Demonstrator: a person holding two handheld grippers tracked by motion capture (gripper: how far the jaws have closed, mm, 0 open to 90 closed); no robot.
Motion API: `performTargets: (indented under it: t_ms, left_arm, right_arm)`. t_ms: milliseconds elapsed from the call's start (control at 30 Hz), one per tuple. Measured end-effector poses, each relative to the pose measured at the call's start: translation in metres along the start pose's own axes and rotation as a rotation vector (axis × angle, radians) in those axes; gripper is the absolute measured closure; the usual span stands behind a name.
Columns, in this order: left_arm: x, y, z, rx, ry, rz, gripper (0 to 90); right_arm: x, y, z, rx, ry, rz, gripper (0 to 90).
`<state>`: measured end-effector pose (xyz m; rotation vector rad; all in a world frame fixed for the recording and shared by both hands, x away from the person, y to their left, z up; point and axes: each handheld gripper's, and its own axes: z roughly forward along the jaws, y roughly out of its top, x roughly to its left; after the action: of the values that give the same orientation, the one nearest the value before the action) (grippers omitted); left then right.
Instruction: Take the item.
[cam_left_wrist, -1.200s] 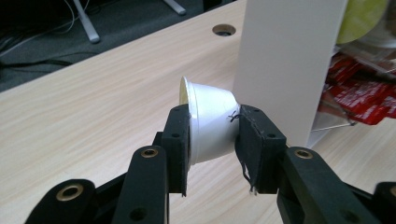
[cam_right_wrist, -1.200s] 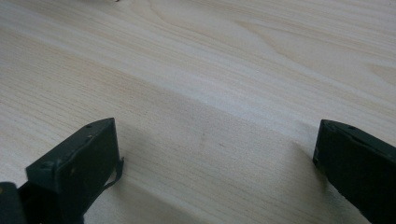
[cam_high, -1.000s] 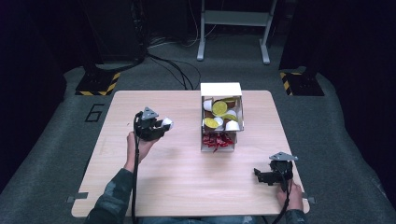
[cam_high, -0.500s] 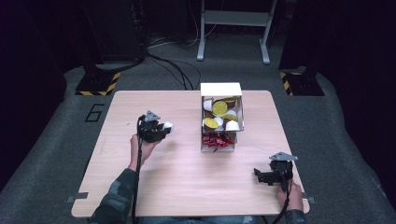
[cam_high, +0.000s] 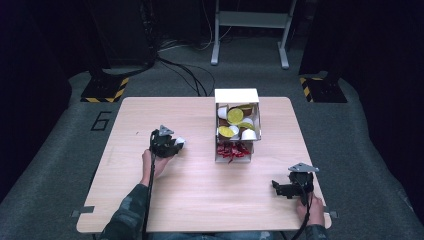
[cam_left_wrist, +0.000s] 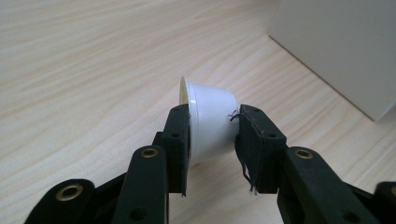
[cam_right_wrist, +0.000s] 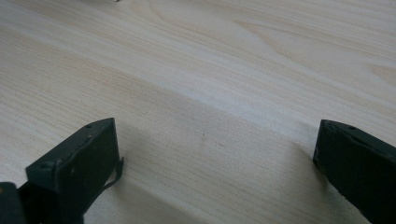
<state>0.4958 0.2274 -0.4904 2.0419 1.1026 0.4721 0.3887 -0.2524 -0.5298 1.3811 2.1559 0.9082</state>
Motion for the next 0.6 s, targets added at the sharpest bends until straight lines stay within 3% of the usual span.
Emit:
performTargets:
  t_ms: [133, 300, 600]
  left_arm:
    - [0.0006, -0.0042, 0.0032, 0.005, 0.005, -0.007, 64.3]
    - [-0.002, -0.003, 0.0032, 0.022, 0.024, 0.017, 64.0]
    - [0.0009, -0.0066, -0.0009, 0.001, -0.019, -0.002, 57.6]
  right_arm:
    - [0.0, 0.0, 0.0, 0.0, 0.0, -0.001, 0.0]
    - [0.0, 0.0, 0.0, 0.0, 0.0, 0.0, 0.0]
    - [0.0, 0.0, 0.0, 0.0, 0.0, 0.0, 0.0]
